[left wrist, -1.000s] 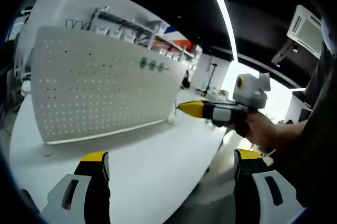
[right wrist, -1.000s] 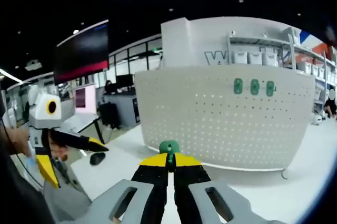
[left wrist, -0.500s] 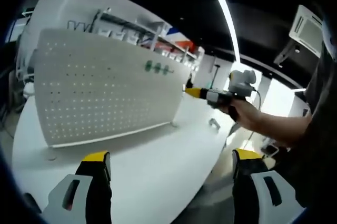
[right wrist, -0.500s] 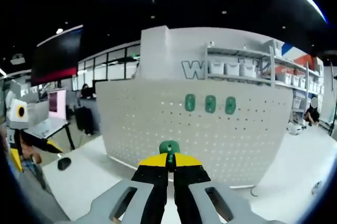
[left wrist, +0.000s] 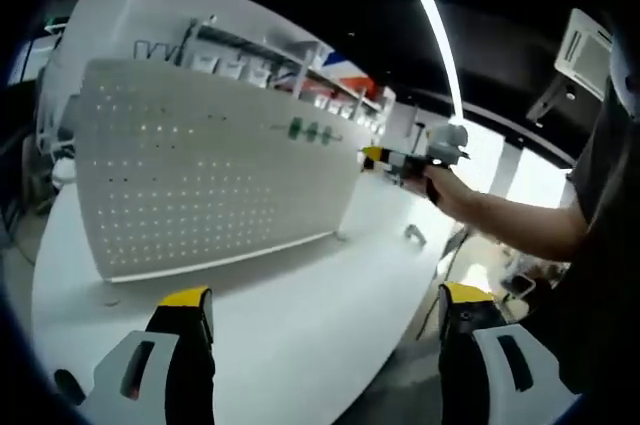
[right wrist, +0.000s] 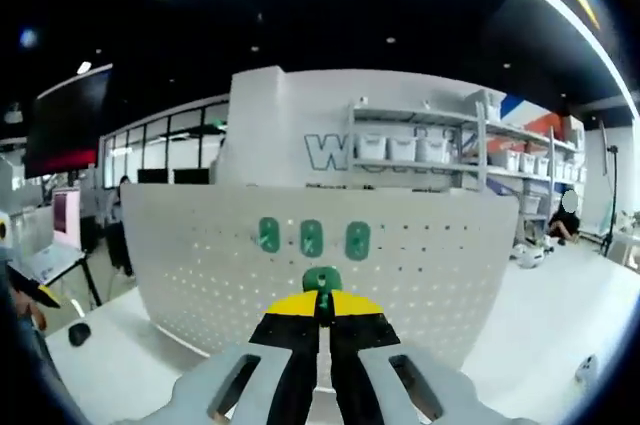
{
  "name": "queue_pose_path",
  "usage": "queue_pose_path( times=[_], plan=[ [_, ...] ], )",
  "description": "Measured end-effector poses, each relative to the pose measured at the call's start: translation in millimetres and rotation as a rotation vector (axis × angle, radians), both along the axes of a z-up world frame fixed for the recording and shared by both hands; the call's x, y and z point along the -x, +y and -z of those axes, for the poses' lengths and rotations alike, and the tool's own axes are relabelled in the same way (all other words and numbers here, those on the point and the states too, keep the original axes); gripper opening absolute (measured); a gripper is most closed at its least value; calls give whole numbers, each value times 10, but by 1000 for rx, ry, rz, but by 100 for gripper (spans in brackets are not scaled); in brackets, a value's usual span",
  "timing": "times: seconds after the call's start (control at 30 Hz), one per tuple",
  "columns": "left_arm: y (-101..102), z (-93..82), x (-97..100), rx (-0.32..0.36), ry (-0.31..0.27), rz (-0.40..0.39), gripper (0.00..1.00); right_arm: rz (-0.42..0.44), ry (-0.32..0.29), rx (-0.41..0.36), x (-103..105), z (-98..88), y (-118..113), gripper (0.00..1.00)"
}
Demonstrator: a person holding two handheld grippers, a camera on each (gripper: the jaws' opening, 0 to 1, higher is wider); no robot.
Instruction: Insert the hook assembly into the mounting plate slot until the hook locks in place.
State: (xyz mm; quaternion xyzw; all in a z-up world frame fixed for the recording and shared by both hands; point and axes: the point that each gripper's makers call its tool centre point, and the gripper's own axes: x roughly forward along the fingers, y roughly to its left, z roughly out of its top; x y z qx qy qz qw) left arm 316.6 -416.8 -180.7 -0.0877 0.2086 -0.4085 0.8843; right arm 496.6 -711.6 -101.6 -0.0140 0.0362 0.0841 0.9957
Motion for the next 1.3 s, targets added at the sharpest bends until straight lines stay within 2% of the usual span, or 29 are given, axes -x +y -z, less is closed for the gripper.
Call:
queue_pose_path(
  times=[0.1,0.23,0.3,0.57,0.73,0.83,0.97,1.1,1.23,1.3],
  plan=[
    [-2,-22,-15,3,3,-1,96,25,-22,-17,-126,-60,-131,0],
    [1,-88,-61,0,-10,-9,96,52,-23,-2,-300,-8,-272,0],
    [1,-108,-91,-3,-12,-11,96,64,-35,-31,-371,-6,-334,0],
    [-5,-186,-176,4,-17,-19,95,84,-65,-28,-596,-14,-443,0],
    [-27,-175,-217,4,-14,-22,94,100,-96,-64,-719,-65,-507,0],
    [-40,-172,-225,9,-9,-21,94,103,-89,-87,-807,-69,-519,0],
    [-47,-133,-230,-6,3,-15,94,115,-119,-69,-874,-127,-530,0],
    [-44,-117,-258,-12,11,-19,93,121,-151,-98,-909,-172,-557,0],
    [-62,-95,-287,-14,17,-20,93,122,-158,-78,-906,-113,-571,0],
    [-70,-78,-285,-15,25,-20,93,112,-175,-110,-931,-93,-612,0]
  ],
)
